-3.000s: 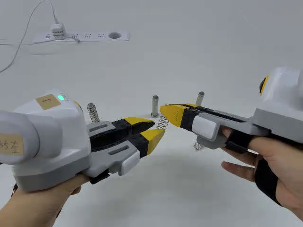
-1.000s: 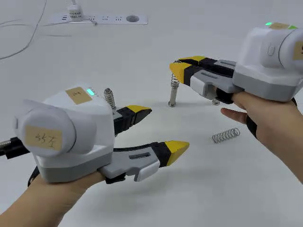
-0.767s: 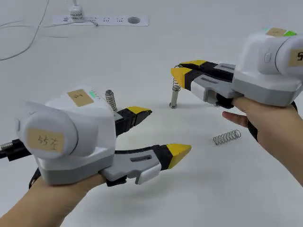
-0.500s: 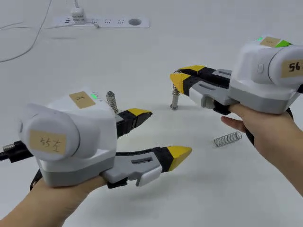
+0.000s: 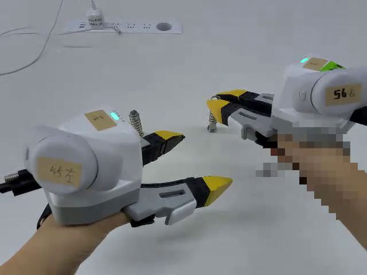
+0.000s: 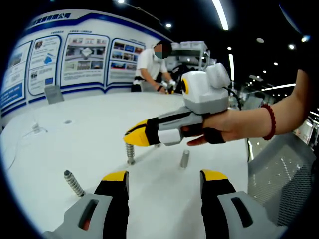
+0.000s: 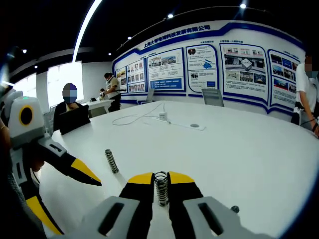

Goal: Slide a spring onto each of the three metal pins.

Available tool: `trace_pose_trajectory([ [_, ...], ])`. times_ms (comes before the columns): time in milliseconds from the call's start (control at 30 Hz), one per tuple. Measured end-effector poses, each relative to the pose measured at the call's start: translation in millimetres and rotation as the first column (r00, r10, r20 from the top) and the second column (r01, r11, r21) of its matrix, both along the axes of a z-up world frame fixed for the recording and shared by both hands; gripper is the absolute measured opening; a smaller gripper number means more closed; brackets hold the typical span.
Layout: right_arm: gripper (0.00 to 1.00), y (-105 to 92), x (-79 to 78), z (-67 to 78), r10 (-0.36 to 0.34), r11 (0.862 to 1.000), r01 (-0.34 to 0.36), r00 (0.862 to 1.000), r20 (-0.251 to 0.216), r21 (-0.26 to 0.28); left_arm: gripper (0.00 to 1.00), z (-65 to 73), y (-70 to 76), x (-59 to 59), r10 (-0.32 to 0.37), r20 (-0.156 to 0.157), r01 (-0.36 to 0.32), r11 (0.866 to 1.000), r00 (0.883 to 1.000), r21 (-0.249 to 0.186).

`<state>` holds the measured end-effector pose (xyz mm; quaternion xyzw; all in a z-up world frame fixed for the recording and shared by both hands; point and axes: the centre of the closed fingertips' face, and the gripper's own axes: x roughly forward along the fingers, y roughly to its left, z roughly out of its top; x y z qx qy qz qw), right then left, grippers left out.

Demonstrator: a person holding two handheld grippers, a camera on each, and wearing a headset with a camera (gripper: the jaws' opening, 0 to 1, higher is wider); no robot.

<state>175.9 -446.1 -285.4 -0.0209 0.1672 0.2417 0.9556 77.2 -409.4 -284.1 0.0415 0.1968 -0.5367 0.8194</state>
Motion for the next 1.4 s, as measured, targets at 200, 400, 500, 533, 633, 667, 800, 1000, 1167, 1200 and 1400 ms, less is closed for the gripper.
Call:
trace_pose_trajectory([
  [200, 0.11, 0.3, -1.6, -7.1, -0.005, 1.0, 0.005, 1.0, -0.02, -0.003, 0.58, 0.1, 0.3, 0.2, 0.001, 0.001, -0.001, 1.0, 1.0, 0.002],
  [400, 0.11, 0.8, -2.6, -12.1, -0.002, 1.0, 0.002, 0.999, -0.036, -0.011, 0.58, 0.0, 0.5, 0.3, 0.002, 0.002, -0.002, 1.0, 1.0, 0.003],
  [500, 0.11, 1.0, -3.8, -14.5, -0.003, 1.0, 0.002, 0.999, -0.044, -0.017, 0.58, -0.1, 0.5, 0.3, 0.002, 0.001, -0.002, 1.0, 1.0, 0.004],
  [533, 0.11, 1.1, -4.1, -15.1, -0.001, 1.0, 0.0, 0.999, -0.047, -0.018, 0.58, -0.2, 0.5, 0.2, 0.001, 0.001, -0.001, 1.0, 1.0, 0.004],
  [633, 0.11, 2.1, -4.6, -14.8, -0.002, 1.0, 0.001, 0.999, -0.046, -0.016, 0.58, -0.5, 0.3, -0.5, -0.001, 0.0, 0.001, 1.0, 1.0, 0.006],
  [667, 0.11, 2.2, -4.7, -14.8, -0.002, 1.0, 0.001, 0.999, -0.046, -0.016, 0.58, -0.4, 0.2, -0.5, -0.001, 0.0, 0.001, 1.0, 1.0, 0.005],
  [800, 0.11, 2.1, -5.2, -15.2, -0.005, 1.0, 0.005, 0.999, -0.049, -0.013, 0.58, -1.1, 0.2, -0.7, -0.003, -0.001, 0.003, 1.0, 1.0, 0.008],
  [1000, 0.15, 1.2, -6.7, -18.4, -0.009, 1.0, 0.007, 0.998, -0.068, -0.02, 0.58, -1.6, 0.7, -0.4, -0.002, 0.0, 0.002, 1.0, 1.0, 0.01],
  [1167, 0.19, 1.6, -8.9, -19.7, -0.011, 1.0, 0.009, 0.997, -0.073, -0.024, 0.58, -2.5, 1.1, -0.8, -0.002, 0.0, 0.002, 1.0, 1.0, 0.015],
  [1200, 0.19, 1.9, -9.1, -18.9, -0.011, 1.0, 0.009, 0.997, -0.073, -0.021, 0.58, -2.5, 0.9, -0.9, -0.002, 0.0, 0.002, 1.0, 1.0, 0.015],
  [1400, 0.22, 3.1, -12.4, -4.2, -0.015, 0.999, 0.017, 0.998, -0.058, 0.031, 0.58, -1.9, -0.9, -1.4, -0.004, 0.001, 0.004, 1.0, 1.0, 0.014],
])
